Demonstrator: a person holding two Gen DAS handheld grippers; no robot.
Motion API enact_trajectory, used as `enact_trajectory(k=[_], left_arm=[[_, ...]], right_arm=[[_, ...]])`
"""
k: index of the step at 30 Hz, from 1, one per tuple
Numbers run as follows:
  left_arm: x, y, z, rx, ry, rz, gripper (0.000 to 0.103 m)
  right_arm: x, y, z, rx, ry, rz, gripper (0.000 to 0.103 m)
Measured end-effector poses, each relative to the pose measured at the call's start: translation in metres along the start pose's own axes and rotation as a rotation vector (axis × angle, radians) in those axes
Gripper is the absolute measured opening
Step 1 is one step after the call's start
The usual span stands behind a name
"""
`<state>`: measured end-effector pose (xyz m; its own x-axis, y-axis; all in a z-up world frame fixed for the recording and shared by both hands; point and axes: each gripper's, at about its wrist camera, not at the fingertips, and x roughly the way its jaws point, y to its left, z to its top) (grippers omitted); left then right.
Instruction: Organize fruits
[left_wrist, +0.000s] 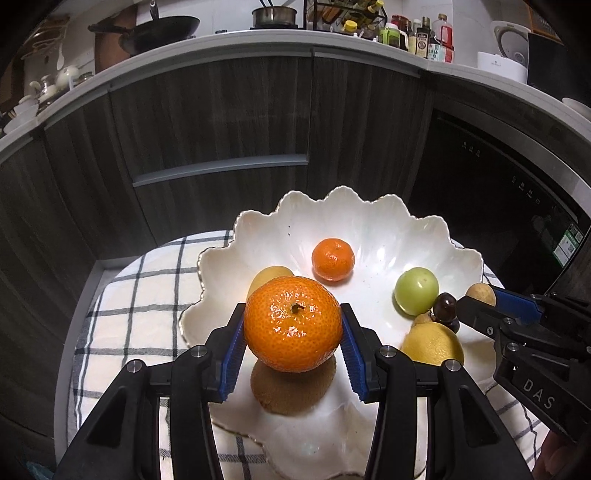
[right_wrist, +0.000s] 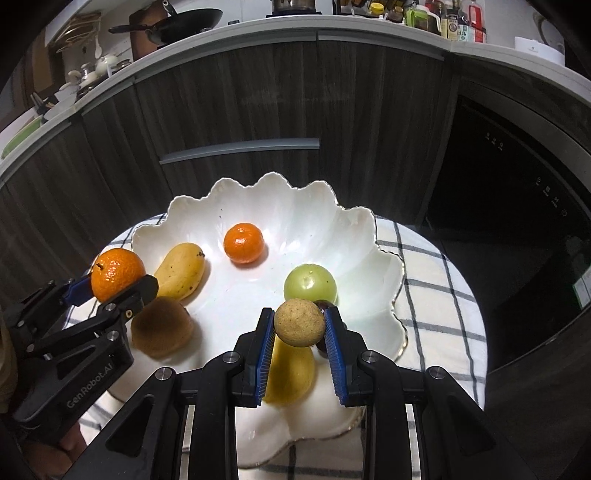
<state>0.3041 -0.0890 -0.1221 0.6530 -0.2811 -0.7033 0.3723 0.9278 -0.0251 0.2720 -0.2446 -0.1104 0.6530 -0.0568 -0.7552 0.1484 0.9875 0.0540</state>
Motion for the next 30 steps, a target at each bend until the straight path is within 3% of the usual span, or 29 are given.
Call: enact_trajectory(k=[14, 18, 20, 22, 24, 30], left_arm=[[0.012, -0.001, 0.002, 0.004, 0.026, 0.002, 0.048], [0.007, -0.001, 0.004, 0.009, -0.002, 0.027, 0.073], [0.005, 0.0, 0.005, 0.013, -0.001, 0.033, 0.078], [0.004, 0.001, 0.006, 0.01, -0.003, 0.042, 0.081], [0.001, 0.002, 0.006, 0.004, -0.008, 0.051, 0.087], [-0.013, 0.005, 0.008, -0.012, -0.026, 0.084, 0.096]], right_arm=[[0.01, -0.002, 0.003, -0.004, 0.018, -0.008, 0.029], [0.01, -0.002, 0.003, 0.001, 0.021, -0.01, 0.032], [0.008, -0.003, 0.003, 0.011, 0.016, -0.018, 0.041], [0.004, -0.004, 0.004, 0.017, -0.004, -0.045, 0.069], [-0.002, -0.004, 0.004, 0.021, -0.032, -0.074, 0.085], [-0.012, -0.005, 0.007, 0.034, -0.047, -0.1, 0.087]])
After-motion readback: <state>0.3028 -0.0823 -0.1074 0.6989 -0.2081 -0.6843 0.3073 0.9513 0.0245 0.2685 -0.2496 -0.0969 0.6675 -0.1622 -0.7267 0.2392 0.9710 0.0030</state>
